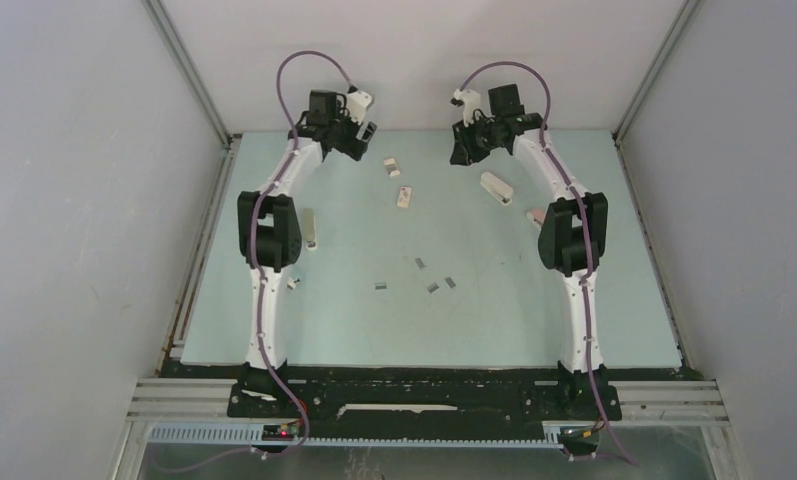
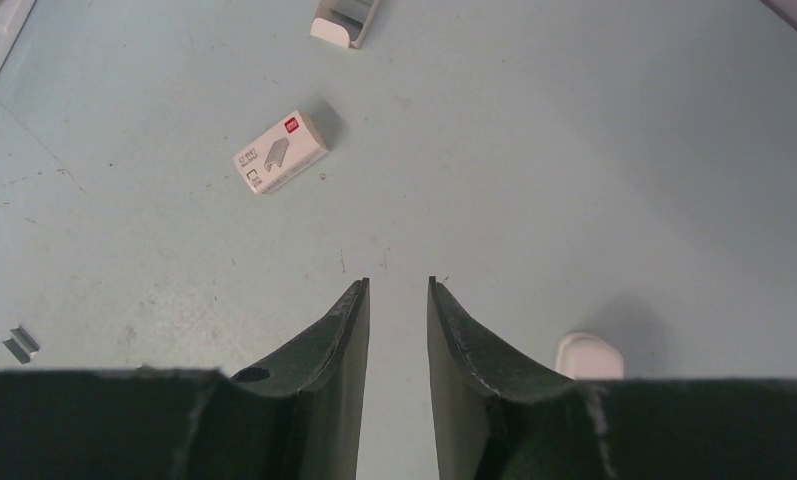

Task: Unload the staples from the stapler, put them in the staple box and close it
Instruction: Move the staple box to the center of the board.

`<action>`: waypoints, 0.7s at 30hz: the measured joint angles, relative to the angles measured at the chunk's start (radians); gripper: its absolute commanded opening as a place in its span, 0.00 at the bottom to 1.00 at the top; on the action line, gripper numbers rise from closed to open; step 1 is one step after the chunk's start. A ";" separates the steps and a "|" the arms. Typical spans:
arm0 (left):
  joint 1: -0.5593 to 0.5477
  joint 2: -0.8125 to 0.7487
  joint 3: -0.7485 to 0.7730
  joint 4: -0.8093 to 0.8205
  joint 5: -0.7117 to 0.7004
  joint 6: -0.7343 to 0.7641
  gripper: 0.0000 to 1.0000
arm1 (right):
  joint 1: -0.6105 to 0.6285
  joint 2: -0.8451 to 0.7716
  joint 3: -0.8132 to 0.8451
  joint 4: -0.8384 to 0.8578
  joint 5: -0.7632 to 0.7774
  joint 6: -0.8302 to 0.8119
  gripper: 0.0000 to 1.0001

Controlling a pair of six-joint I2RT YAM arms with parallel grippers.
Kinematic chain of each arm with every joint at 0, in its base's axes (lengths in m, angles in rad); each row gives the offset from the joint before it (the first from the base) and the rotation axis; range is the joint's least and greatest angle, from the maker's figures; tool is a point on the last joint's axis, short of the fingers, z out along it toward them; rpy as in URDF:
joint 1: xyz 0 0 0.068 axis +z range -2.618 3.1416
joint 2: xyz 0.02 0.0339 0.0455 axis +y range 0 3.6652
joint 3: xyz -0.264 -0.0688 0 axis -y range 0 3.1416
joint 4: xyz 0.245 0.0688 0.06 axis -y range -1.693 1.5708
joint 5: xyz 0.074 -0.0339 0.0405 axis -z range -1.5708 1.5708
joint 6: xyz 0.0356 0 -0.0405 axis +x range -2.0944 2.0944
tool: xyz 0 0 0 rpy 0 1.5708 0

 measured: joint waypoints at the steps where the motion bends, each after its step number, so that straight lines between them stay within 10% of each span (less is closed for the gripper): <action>1: -0.006 0.002 -0.002 0.002 -0.009 0.043 0.91 | -0.003 0.000 0.000 -0.003 -0.002 0.002 0.36; 14: -0.124 0.047 -0.002 0.132 -0.136 0.435 0.45 | -0.096 0.000 0.000 -0.049 -0.143 0.080 0.23; 21: -0.127 0.068 -0.047 0.175 -0.116 0.629 0.35 | -0.129 -0.075 -0.138 -0.062 -0.209 0.097 0.16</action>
